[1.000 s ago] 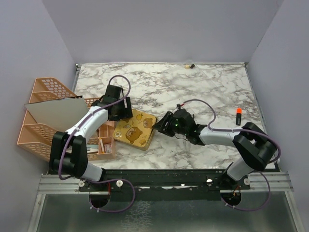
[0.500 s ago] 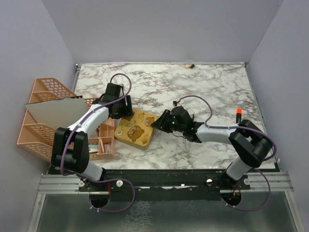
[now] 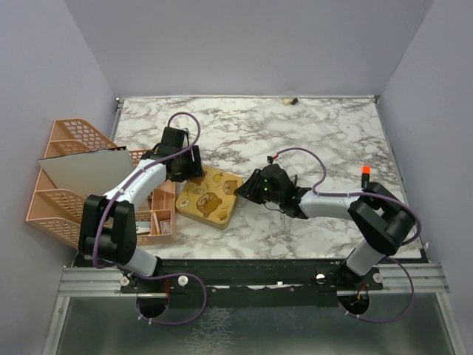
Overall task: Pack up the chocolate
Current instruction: Close the box lid on the packing box, then reset both arms
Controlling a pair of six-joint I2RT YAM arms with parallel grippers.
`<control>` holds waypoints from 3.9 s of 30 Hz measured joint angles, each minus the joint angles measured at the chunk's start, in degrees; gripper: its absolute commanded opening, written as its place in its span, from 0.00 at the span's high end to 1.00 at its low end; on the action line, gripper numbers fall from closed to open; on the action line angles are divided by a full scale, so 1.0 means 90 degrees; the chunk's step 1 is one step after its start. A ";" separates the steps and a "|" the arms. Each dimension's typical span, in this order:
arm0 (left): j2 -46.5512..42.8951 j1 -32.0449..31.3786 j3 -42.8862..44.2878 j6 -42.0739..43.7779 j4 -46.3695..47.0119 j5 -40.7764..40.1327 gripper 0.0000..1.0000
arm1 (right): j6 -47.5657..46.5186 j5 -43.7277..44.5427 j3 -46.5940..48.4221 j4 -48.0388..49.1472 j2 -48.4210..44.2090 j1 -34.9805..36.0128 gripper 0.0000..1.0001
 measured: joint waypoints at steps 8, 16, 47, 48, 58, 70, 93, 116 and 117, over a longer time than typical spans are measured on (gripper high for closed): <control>0.0024 0.0000 0.0000 -0.0010 0.0002 -0.0005 0.34 | 0.0146 0.0155 -0.0112 0.0194 0.0104 0.0002 0.71; 0.0148 0.0000 0.0000 -0.0056 0.0000 0.0010 0.42 | 0.0168 0.0204 -0.0126 0.0243 0.0102 -0.0078 0.74; -0.0634 -0.0032 0.0313 -0.0670 -0.0121 0.0692 0.52 | -0.1654 -0.0073 0.0323 -0.1098 -0.1316 -0.0899 0.66; -0.0760 -0.0046 0.0313 -0.0692 -0.0095 0.0753 0.52 | -0.1651 -0.0148 0.0253 -0.1061 -0.1341 -0.0899 0.66; -0.0974 -0.0454 -0.1001 -0.1103 0.0053 0.1098 0.56 | -0.1443 -0.0612 -0.0692 -0.0845 -0.1095 -0.0899 0.71; -0.1144 -0.0447 -0.1372 -0.1486 0.0478 0.1044 0.56 | -0.1173 -0.0860 -0.1178 0.0160 -0.1027 -0.0937 0.73; -0.3050 -0.0328 0.0415 -0.0782 0.0291 0.0255 0.01 | -0.2676 0.0403 0.1341 -0.3305 -0.3230 -0.0668 0.00; -0.4971 -0.0563 -0.0797 -0.0134 0.0704 0.0002 0.01 | -0.3502 0.1622 0.1807 -0.5166 -0.5513 -0.0658 0.00; -0.5008 -0.0585 -0.0799 -0.0126 0.0721 -0.0032 0.01 | -0.3502 0.1644 0.1807 -0.5173 -0.5520 -0.0658 0.00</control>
